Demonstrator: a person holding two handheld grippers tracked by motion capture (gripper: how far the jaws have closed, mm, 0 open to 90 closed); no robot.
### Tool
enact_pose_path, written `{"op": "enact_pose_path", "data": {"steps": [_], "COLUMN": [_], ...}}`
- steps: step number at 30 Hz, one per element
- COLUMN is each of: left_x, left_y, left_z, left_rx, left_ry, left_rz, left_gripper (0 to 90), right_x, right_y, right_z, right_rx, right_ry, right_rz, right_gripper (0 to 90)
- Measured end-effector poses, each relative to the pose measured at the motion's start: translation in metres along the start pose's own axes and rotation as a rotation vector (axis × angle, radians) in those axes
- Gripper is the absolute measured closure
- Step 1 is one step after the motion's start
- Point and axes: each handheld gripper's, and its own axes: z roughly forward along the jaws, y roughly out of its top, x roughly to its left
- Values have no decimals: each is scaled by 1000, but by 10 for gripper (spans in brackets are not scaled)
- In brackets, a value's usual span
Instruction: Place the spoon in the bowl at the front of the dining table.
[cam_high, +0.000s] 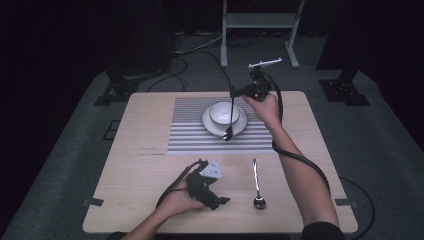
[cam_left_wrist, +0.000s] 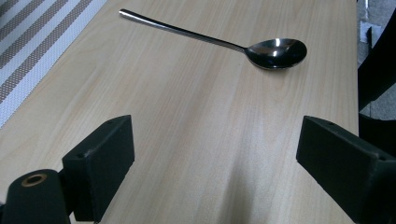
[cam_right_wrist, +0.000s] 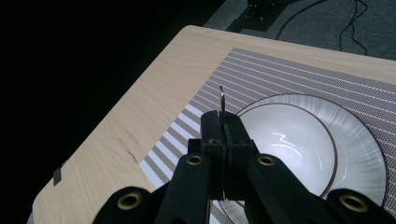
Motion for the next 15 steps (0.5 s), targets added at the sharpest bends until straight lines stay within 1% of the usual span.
{"op": "enact_pose_path", "data": {"steps": [7, 9, 15], "left_x": [0, 0, 0], "left_y": [0, 0, -1], "left_z": [0, -1, -2], "left_rx": [-5, -5, -4], "left_ry": [1, 2, 4], "left_rz": [-8, -7, -7], "left_gripper": [84, 84, 84], "right_x": [0, 0, -3], "right_y": [9, 11, 21], "right_z": [4, 5, 3], "right_rx": [2, 2, -6], "right_ry": [-10, -10, -30], "right_rz": [5, 6, 10], "right_gripper": [888, 888, 888]}}
